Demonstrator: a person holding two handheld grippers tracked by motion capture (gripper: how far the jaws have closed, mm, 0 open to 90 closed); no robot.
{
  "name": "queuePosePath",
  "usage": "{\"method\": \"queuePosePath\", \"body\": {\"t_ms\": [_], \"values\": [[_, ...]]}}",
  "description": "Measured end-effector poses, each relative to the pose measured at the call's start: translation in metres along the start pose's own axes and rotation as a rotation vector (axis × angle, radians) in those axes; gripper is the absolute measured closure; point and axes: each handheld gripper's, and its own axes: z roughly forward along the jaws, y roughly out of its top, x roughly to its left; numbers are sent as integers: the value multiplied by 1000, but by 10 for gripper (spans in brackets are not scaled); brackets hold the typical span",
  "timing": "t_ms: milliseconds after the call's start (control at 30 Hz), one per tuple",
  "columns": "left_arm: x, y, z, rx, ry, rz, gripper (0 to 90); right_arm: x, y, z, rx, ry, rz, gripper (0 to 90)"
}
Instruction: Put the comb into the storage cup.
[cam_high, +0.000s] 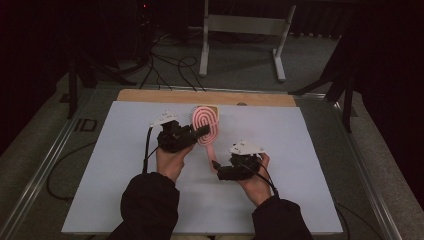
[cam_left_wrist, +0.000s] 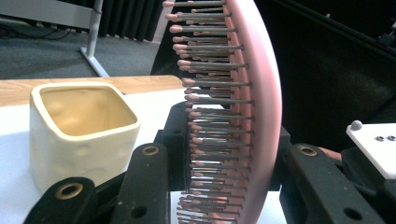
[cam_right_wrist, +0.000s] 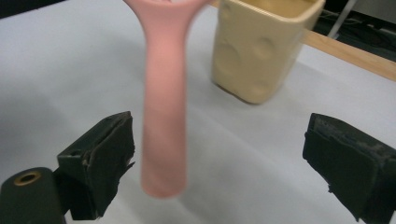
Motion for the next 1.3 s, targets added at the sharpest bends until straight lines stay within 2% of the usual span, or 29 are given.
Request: {"method": "queuePosePath", "body": {"t_ms": [267, 433, 867, 1167, 1300], "values": [[2, 2, -1, -3, 7, 6, 651, -13, -10, -9, 0, -32, 11, 88], [3, 5, -3, -9, 15, 11, 651, -20, -15, -15, -7, -26, 27, 88], [3, 10, -6, -15, 23, 28, 651, -32, -32, -24, -9, -46, 50, 89], [5, 16, -10, -23, 35, 39, 650, -40, -45, -36, -43, -62, 73, 89], [7, 18, -12, -19, 45, 48, 650, -46, -57, -45, -67, -67, 90, 89]]}}
